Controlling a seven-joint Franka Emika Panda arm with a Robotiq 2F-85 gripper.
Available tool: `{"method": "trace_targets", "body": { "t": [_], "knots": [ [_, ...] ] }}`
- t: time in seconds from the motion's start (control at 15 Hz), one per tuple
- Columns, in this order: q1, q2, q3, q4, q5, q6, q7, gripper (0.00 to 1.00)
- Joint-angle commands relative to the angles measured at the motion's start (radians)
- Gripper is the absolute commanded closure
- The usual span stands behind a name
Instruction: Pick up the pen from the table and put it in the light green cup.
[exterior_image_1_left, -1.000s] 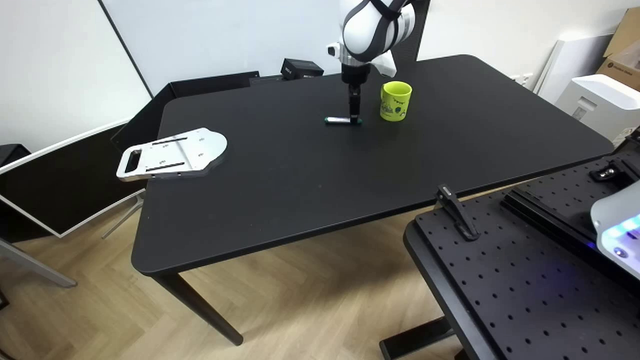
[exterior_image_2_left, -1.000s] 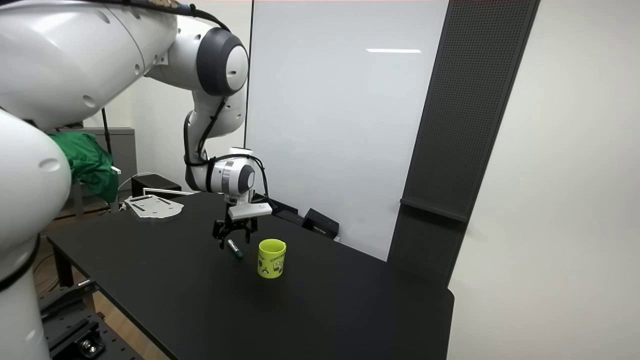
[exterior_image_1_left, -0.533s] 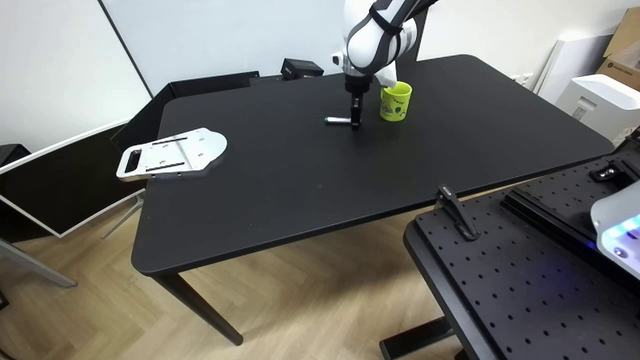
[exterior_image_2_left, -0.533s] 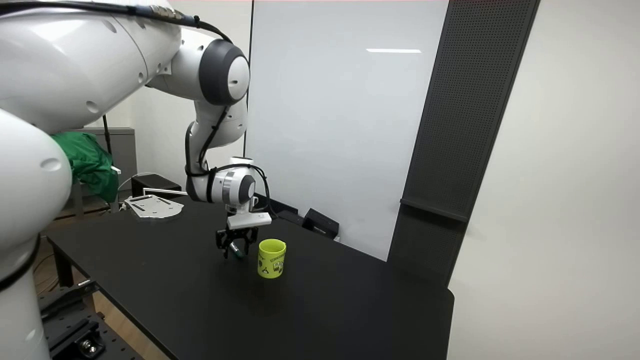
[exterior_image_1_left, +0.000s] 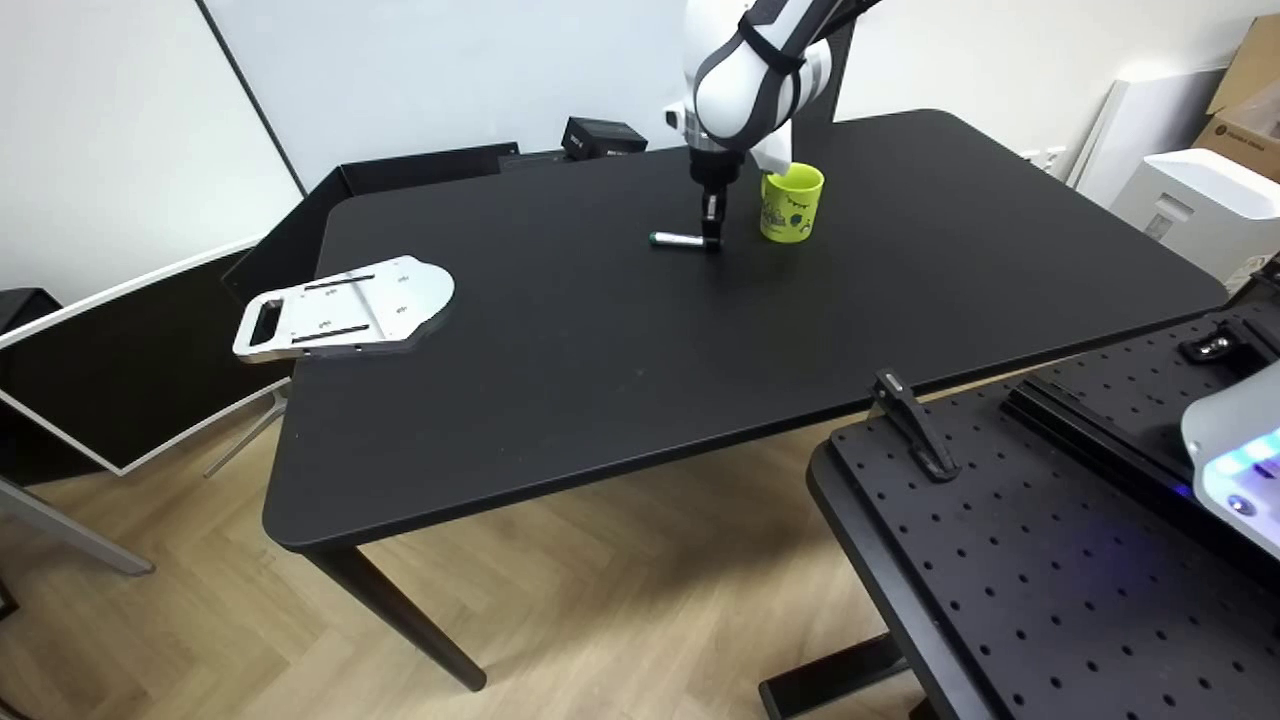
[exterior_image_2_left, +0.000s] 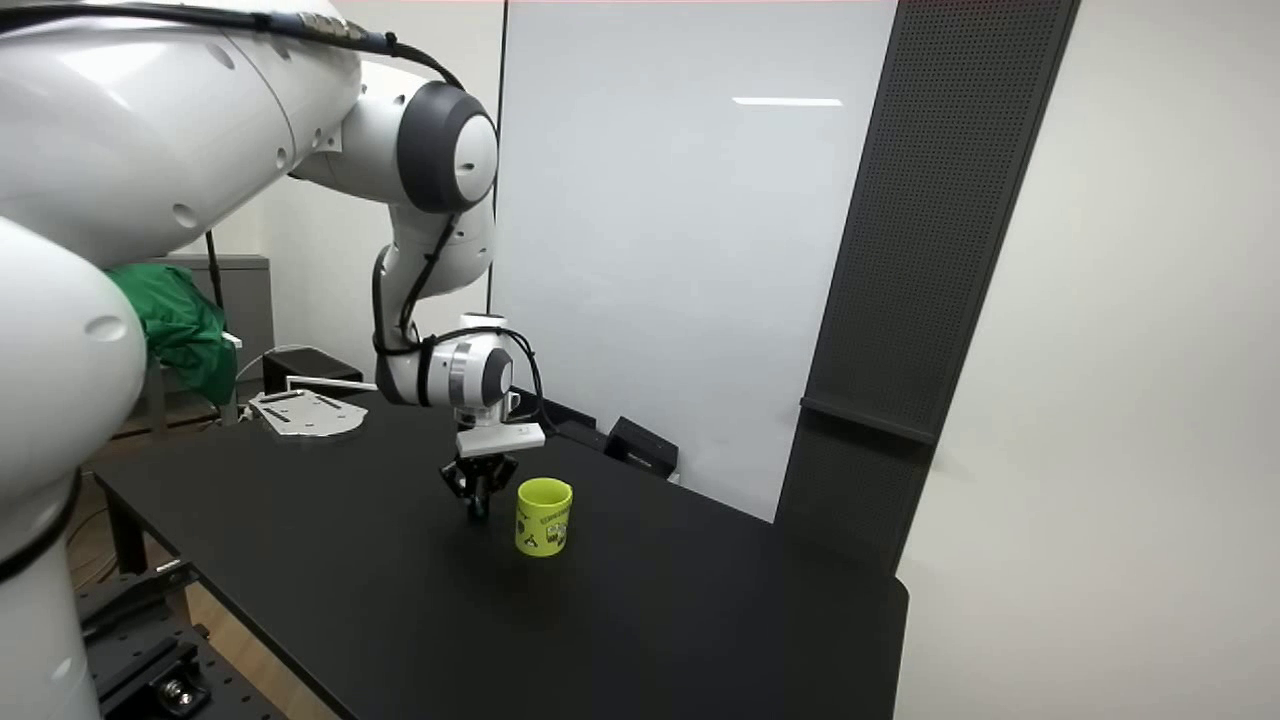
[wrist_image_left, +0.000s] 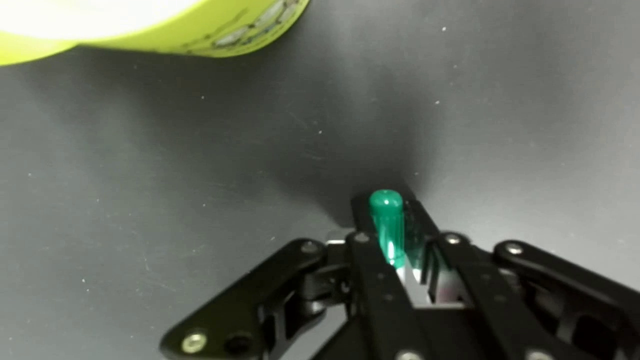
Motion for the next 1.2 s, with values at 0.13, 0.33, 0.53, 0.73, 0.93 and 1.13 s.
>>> {"method": "trace_targets", "body": {
  "t": [0.13,0.33,0.53,0.73,0.93,1.13],
  "knots": [
    [-0.009,-0.01,-0.001,0.054,-0.026,-0.088,0.038,0.95],
    [-0.022,-0.05,0.005,0.078,-0.025,-0.18,0.016,0.95],
    [-0.037,-0.085,0.019,0.116,-0.02,-0.303,-0.017,0.95],
    [-0.029,-0.111,0.019,0.162,-0.03,-0.447,-0.052,0.95],
    [0.009,-0.121,-0.004,0.215,-0.088,-0.618,-0.078,0.95],
    [0.052,-0.115,-0.024,0.276,-0.191,-0.772,-0.104,0.95]
  ]
}}
